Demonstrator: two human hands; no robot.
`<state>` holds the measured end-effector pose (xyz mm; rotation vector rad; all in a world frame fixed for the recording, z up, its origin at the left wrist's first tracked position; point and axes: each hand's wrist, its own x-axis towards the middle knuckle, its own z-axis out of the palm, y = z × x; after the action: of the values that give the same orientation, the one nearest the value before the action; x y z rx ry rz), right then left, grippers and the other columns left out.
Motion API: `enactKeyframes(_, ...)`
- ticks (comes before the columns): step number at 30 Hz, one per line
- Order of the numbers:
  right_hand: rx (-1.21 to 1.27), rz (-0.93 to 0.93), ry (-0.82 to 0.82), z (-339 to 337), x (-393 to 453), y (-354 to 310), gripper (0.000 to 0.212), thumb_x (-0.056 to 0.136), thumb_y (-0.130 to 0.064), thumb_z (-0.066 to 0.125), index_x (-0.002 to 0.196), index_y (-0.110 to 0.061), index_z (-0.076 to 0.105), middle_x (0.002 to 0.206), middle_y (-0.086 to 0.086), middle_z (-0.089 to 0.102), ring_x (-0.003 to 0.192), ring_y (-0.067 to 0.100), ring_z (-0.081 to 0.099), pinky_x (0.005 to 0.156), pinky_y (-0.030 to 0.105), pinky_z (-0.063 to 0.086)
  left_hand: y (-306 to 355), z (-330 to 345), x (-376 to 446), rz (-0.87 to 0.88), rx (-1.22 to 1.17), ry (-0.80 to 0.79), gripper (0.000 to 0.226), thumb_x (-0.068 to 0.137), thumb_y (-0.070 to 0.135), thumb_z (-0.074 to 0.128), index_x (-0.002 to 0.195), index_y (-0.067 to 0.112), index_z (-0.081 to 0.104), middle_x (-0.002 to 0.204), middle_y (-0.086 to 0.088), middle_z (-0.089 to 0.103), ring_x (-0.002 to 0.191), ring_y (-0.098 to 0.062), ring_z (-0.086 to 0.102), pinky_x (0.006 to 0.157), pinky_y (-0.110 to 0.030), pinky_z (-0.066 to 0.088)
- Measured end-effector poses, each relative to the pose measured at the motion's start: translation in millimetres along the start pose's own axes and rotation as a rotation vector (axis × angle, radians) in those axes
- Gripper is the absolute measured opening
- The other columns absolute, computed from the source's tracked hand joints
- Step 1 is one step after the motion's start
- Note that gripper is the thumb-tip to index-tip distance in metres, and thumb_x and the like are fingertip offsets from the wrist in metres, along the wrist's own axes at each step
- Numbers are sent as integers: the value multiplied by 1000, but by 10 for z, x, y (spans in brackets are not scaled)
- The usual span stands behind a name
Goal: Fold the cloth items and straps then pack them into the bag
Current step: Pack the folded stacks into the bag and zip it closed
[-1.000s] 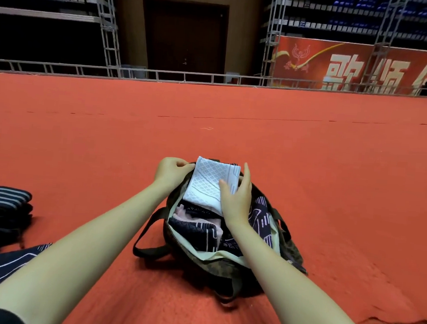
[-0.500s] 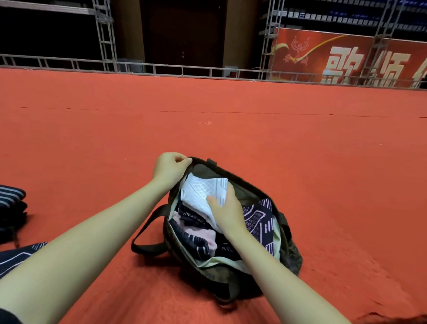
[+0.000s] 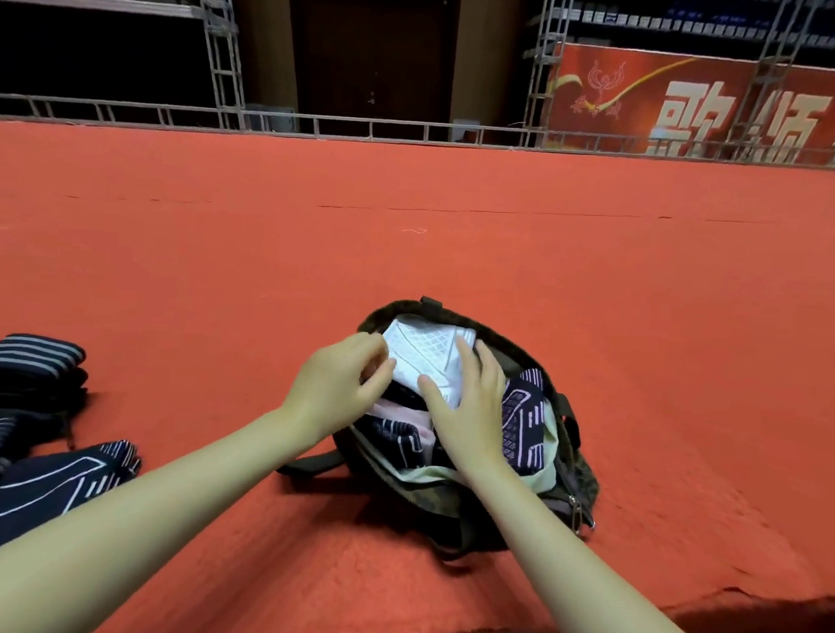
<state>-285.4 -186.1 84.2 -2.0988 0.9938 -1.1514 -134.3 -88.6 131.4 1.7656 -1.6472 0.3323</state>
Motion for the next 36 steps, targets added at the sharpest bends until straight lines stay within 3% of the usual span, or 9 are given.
enactKeyframes(3, -113, -257, -183, -30, 42, 64, 47, 89, -52, 49, 130, -32, 56, 151, -7, 35, 145, 11, 16, 115, 33, 15, -63, 14, -62, -70, 89, -89, 26, 89, 38, 42, 73, 19, 42, 66, 5, 47, 63, -19, 44, 57, -32, 31)
enactKeyframes(8, -196, -262, -300, 23, 221, 64, 34, 94, -41, 53, 127, -37, 59, 143, -8, 47, 139, 12, 29, 115, 34, 15, -81, 57, -53, -188, 167, -304, 21, 97, 34, 42, 89, 15, 40, 65, 7, 43, 65, -21, 44, 57, -34, 29)
enactKeyframes(12, -262, -229, -315, 100, 274, 45, 31, 94, -41, 52, 123, -38, 62, 140, -7, 49, 135, 13, 33, 114, 34, 16, -179, -2, -60, -155, 187, -341, 21, 97, 36, 41, 92, 16, 45, 71, 1, 53, 70, -23, 49, 60, -35, 33)
enactKeyframes(16, -386, -173, -286, 269, 268, -98, 32, 95, -40, 48, 122, -35, 64, 143, -1, 45, 137, 15, 30, 116, 39, 11, -172, 11, -227, -46, 70, -278, 16, 94, 33, 43, 84, 23, 51, 76, 1, 57, 75, -19, 51, 63, -35, 38)
enactKeyframes(22, -393, -214, -515, 224, 211, -173, 39, 102, -38, 27, 130, -41, 54, 156, -1, 25, 147, 14, 4, 117, 45, -10, -205, 95, -329, -66, 36, -274, 13, 88, 29, 45, 86, 25, 57, 82, 10, 60, 82, -15, 51, 70, -36, 45)
enactKeyframes(26, -157, -189, -578, -62, 173, -31, 40, 104, -31, 27, 128, -30, 59, 154, -4, 31, 146, 8, 10, 120, 42, -1, -238, 178, -316, -15, 45, -165, 18, 90, 25, 44, 91, 21, 61, 85, 6, 58, 85, -17, 48, 74, -39, 45)
enactKeyframes(29, 68, -99, -495, -195, 155, 24, 34, 102, -26, 38, 115, -23, 69, 145, -5, 45, 141, 5, 24, 119, 32, 14, -190, 189, -235, 59, 96, 14, 24, 85, 27, 41, 88, 20, 64, 85, 5, 55, 85, -19, 48, 73, -39, 44)
enactKeyframes(33, -56, -156, -324, -250, 354, 4, 28, 97, -19, 48, 119, -22, 65, 144, -4, 45, 139, 7, 27, 109, 19, 17, -157, 177, 84, -210, -10, 201, 24, 84, 22, 50, 104, 19, 63, 101, 0, 55, 101, -22, 46, 84, -37, 41)
enactKeyframes(36, -164, -154, -382, -202, 544, -20, 35, 97, -23, 46, 131, -22, 55, 149, -3, 39, 143, 10, 20, 113, 28, 19, -224, 208, 289, -509, -67, 46, 35, 90, 30, 52, 123, 18, 54, 117, -9, 54, 113, -29, 46, 93, -39, 40)
